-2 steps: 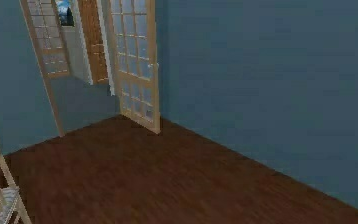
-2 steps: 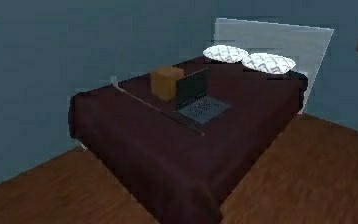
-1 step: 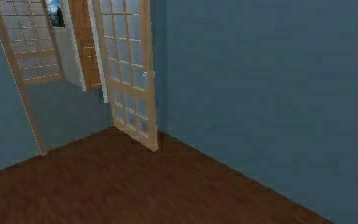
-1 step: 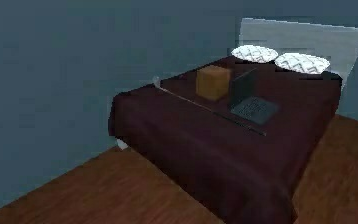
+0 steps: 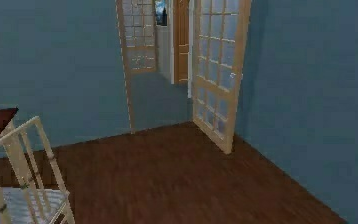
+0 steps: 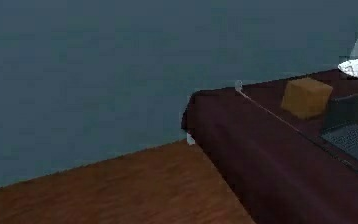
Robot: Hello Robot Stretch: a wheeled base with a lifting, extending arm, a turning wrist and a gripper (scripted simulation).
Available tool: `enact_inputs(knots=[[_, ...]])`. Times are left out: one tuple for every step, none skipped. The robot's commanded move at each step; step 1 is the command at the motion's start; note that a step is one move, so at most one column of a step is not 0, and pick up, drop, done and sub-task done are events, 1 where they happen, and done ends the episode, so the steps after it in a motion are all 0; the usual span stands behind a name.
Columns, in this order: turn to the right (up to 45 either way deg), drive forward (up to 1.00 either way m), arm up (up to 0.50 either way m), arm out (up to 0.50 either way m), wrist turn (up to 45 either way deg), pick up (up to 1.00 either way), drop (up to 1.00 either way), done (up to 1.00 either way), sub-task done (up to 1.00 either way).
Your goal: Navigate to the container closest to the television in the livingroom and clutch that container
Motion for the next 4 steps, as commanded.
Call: enact_inputs(knots=[[0.0,1.0,0.0,0.0,0.0,0.0,0.0,0.0,0.0],[-3.0,0.0,0.0,0.0,0.0,0.0,0.0,0.0,0.0],[0.0,1.0,0.0,0.0,0.0,0.0,0.0,0.0,0.0],[-3.0,0.0,0.0,0.0,0.0,0.0,0.0,0.0,0.0]])
